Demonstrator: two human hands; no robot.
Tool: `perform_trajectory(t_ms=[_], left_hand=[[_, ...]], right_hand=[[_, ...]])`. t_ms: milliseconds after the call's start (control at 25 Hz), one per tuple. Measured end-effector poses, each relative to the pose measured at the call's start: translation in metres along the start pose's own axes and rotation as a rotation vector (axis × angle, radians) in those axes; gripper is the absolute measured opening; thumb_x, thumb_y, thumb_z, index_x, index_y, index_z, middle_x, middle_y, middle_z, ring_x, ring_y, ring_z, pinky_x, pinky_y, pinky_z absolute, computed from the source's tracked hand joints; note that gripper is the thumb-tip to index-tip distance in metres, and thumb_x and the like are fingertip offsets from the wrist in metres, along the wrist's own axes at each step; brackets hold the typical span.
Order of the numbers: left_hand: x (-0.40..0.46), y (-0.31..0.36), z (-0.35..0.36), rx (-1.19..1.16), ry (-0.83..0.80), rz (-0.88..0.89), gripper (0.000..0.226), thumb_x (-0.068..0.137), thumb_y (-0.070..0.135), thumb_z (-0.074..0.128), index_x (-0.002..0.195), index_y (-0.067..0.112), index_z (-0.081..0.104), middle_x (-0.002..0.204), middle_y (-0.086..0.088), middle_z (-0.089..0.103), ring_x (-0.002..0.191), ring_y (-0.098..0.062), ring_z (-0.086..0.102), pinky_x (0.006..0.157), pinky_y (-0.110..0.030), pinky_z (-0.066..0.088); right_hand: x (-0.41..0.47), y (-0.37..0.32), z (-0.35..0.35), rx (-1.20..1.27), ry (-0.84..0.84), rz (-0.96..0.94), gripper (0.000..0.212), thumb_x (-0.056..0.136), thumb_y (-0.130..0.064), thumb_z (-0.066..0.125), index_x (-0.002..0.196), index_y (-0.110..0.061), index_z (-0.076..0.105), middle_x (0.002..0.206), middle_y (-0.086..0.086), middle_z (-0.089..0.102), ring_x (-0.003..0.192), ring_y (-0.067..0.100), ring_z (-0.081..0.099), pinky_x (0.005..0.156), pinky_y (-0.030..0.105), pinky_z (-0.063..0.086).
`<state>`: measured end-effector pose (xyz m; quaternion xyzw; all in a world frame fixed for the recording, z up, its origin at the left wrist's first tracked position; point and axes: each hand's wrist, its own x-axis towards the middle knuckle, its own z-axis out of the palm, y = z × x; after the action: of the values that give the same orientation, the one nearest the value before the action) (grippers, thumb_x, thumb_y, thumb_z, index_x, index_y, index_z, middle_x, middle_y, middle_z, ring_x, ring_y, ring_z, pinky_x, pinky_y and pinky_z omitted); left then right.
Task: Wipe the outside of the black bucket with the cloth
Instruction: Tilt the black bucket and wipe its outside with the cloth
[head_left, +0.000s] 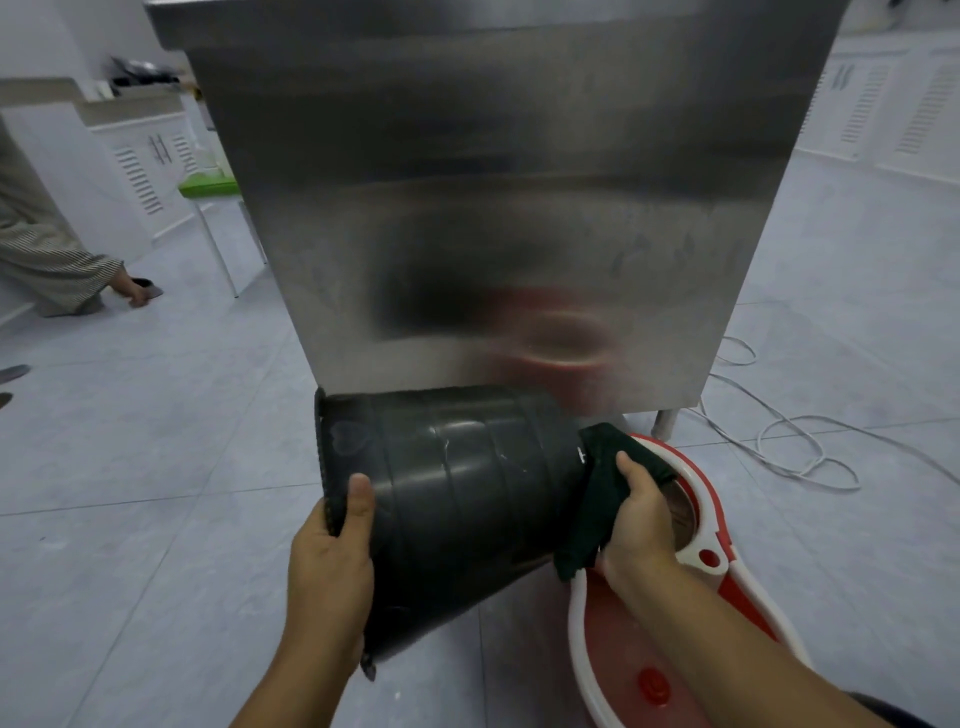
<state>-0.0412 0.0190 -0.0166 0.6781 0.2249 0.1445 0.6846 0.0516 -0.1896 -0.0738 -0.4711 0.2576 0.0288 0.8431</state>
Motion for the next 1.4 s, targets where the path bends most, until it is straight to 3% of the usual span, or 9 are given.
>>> perform_trajectory(t_ms=[200,360,480,640,760,880,1000,1120,1400], left_hand=[[-0.007,0.001,0.012,0.061,0.060,0.093,0.049,0.074,0.063,0.031,0.081,0.027,0.063,0.088,0.003,0.068,0.085,-0.014,0.062,0.072,-0.032,0.050],[-0.007,0.000,0.010,0.071,0.044,0.125,0.050,0.075,0.061,0.032,0.080,0.022,0.063,0.084,-0.004,0.068,0.081,-0.020,0.062,0.067,-0.032,0.051],[-0.011,-0.003,0.014,0.114,0.012,0.189,0.046,0.076,0.055,0.037,0.071,0.016,0.061,0.063,-0.002,0.063,0.066,-0.015,0.060,0.053,-0.019,0.050],[-0.012,-0.013,0.019,0.120,-0.052,0.181,0.044,0.075,0.056,0.042,0.077,0.019,0.065,0.075,-0.001,0.072,0.070,-0.017,0.068,0.061,-0.043,0.061],[-0.013,-0.013,0.022,0.073,-0.076,0.174,0.041,0.076,0.054,0.041,0.084,0.022,0.066,0.080,0.000,0.074,0.081,-0.017,0.070,0.066,-0.039,0.060],[-0.014,-0.012,0.024,0.141,-0.040,0.246,0.045,0.076,0.056,0.039,0.073,0.018,0.064,0.070,0.000,0.069,0.069,-0.013,0.065,0.061,-0.027,0.052],[-0.012,-0.012,0.019,0.107,0.033,0.184,0.049,0.075,0.058,0.037,0.073,0.016,0.062,0.069,-0.003,0.065,0.074,-0.021,0.062,0.064,-0.028,0.048],[-0.007,-0.009,0.018,0.057,0.061,0.133,0.049,0.075,0.059,0.035,0.079,0.019,0.062,0.082,-0.003,0.067,0.082,-0.020,0.063,0.066,-0.028,0.049],[-0.012,-0.009,0.025,0.007,-0.037,0.108,0.055,0.070,0.064,0.042,0.080,0.017,0.067,0.072,-0.004,0.073,0.072,-0.021,0.070,0.066,-0.039,0.060]], right_hand=[[-0.017,0.023,0.009,-0.456,-0.098,-0.544,0.052,0.098,-0.041,0.046,0.148,-0.030,0.036,0.150,0.001,0.045,0.142,0.025,0.035,0.117,0.046,0.027],[-0.020,0.045,0.007,-0.668,-0.129,-0.841,0.065,0.093,-0.046,0.037,0.151,-0.051,0.008,0.160,-0.033,0.000,0.150,-0.002,-0.008,0.123,0.047,-0.003],[-0.049,0.063,0.014,-0.775,-0.319,-1.013,0.071,0.094,-0.034,0.041,0.149,-0.056,0.002,0.164,-0.024,0.002,0.152,0.009,-0.007,0.123,0.043,-0.009],[-0.076,0.071,0.024,-0.979,-0.522,-1.193,0.064,0.095,-0.027,0.042,0.148,-0.050,0.014,0.168,-0.008,0.004,0.154,0.023,0.001,0.120,0.052,-0.001],[-0.075,0.046,0.039,-0.952,-0.552,-1.237,0.055,0.096,-0.027,0.041,0.148,-0.040,0.026,0.166,-0.011,0.016,0.153,0.015,0.006,0.122,0.048,0.000],[-0.047,0.016,0.036,-0.803,-0.393,-1.025,0.053,0.093,-0.040,0.041,0.139,-0.063,0.026,0.155,-0.041,0.012,0.147,-0.009,-0.001,0.123,0.038,-0.004],[-0.012,0.013,0.008,-0.805,-0.196,-0.732,0.056,0.091,-0.050,0.038,0.140,-0.065,0.015,0.157,-0.033,0.006,0.150,0.006,-0.005,0.121,0.059,0.005],[-0.025,0.033,0.003,-0.843,-0.223,-0.829,0.065,0.094,-0.041,0.040,0.132,-0.078,0.002,0.152,-0.046,-0.009,0.146,-0.007,-0.015,0.122,0.055,0.001],[-0.080,0.071,0.021,-1.139,-0.566,-1.276,0.047,0.087,-0.020,0.048,0.134,-0.024,0.046,0.167,-0.010,0.006,0.154,0.024,0.002,0.119,0.050,0.001]])
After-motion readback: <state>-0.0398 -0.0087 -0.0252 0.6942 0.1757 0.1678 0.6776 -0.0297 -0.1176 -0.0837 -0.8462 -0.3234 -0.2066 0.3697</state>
